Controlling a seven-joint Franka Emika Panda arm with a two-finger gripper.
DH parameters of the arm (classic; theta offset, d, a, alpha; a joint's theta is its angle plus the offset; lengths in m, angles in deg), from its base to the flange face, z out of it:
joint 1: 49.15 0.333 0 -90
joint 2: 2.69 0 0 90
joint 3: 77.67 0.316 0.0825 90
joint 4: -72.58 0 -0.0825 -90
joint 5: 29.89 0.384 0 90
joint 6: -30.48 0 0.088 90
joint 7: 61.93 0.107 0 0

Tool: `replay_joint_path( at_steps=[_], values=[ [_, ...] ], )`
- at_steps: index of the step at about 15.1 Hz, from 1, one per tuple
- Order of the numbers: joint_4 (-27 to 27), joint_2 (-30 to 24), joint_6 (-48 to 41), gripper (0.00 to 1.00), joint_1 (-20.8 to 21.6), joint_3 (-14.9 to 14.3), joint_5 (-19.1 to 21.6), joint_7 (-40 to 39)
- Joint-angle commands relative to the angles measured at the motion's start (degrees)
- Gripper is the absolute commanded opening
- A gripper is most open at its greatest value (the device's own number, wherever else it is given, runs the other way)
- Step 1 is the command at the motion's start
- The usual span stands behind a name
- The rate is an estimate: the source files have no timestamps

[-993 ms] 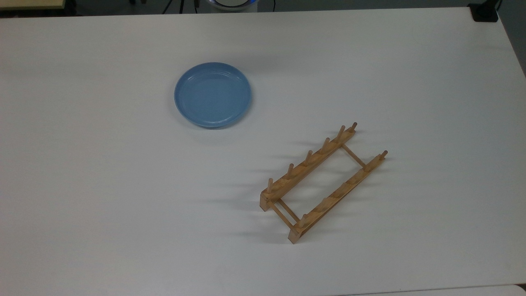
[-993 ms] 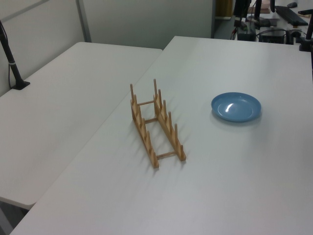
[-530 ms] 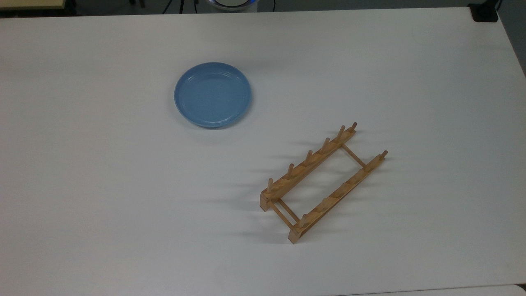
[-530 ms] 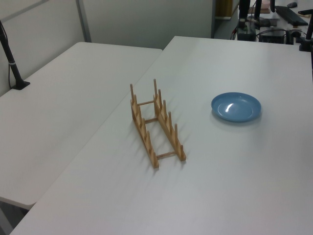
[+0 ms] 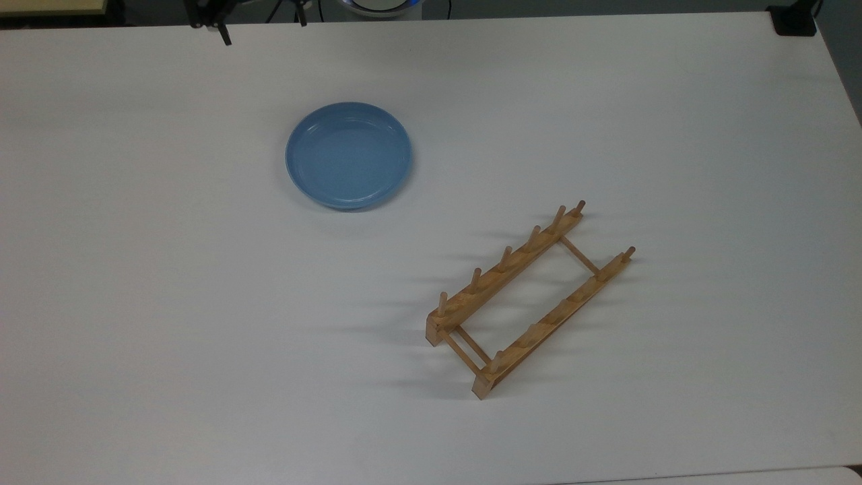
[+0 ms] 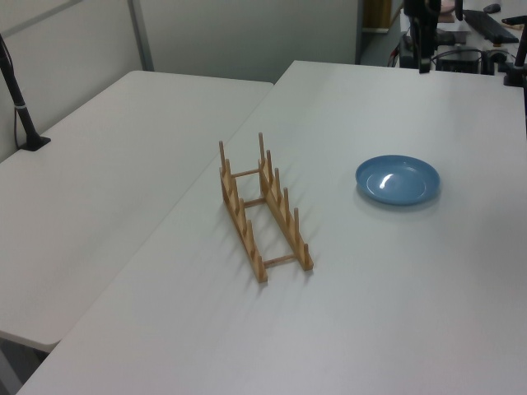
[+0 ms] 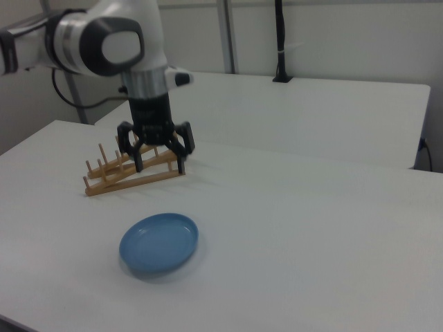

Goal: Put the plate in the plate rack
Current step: 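Move the open gripper down to the rim of the blue plate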

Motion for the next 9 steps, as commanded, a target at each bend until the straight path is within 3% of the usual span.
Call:
replay_joint_path(
  at_steps=[1,6,9],
  values=[
    [-6.9,-0.8,4.6,0.96,-1.2,-0.1,0.4,-1.4],
    [-18.3,0.4,19.9,1.0,-1.5,-0.1,0.7,6.6],
    [-22.0,3.0,28.6,1.0,-1.5,-0.1,0.8,10.4]
  ],
)
